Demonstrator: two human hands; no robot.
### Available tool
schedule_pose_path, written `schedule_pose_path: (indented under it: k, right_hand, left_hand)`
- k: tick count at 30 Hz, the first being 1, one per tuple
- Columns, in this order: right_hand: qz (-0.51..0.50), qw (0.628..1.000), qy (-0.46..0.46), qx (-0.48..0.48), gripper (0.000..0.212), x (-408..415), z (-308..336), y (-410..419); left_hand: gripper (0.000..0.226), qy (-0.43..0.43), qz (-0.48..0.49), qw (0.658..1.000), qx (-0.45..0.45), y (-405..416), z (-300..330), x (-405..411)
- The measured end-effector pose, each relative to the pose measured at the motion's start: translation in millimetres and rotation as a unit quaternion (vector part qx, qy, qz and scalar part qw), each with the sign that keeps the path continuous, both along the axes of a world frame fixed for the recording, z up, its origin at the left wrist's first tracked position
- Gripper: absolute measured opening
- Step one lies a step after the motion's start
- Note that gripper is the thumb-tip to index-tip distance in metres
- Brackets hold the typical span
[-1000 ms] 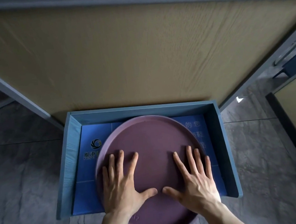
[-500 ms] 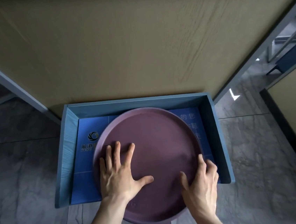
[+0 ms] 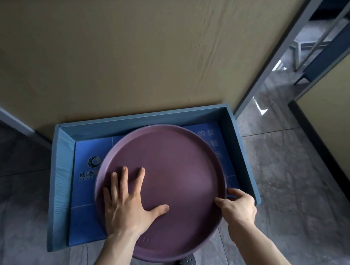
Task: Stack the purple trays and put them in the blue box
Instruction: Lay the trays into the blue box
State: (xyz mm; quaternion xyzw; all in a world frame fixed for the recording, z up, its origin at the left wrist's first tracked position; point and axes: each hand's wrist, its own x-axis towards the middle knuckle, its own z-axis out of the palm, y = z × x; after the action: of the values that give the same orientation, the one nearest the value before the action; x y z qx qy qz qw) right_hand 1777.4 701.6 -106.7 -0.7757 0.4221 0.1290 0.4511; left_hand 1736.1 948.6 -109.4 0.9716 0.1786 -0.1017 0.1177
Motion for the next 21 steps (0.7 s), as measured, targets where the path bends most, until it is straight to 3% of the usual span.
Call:
schedule_pose_path:
  k: [6,9,12,16,21]
  right_hand:
    - [0.039,0.999,-0.013,-0.012,0.032,-1,-4,-5]
    - [0.06,0.998,-0.012,-0.021,0.035,0,-4,-6]
    - [0.069,0.996,-0.016,-0.046,0.032,1,-3,-3]
    - [0.079,0.994,-0.018,-0.069,0.031,1,-4,0]
    - [0.08,0.995,-0.002,-0.059,0.035,3,-7,-4]
  left_hand:
    - [0.123,0.03,-0.005,1.0,-0.002,-1,8,3]
    - [0.099,-0.011,0.003,1.0,0.009,2,19,3]
    - [0.064,-0.11,0.123,0.986,0.018,24,28,1]
    - [0.034,-0.057,0.34,0.933,-0.104,60,26,2]
    - [0.022,-0.064,0.364,0.916,-0.155,71,19,0]
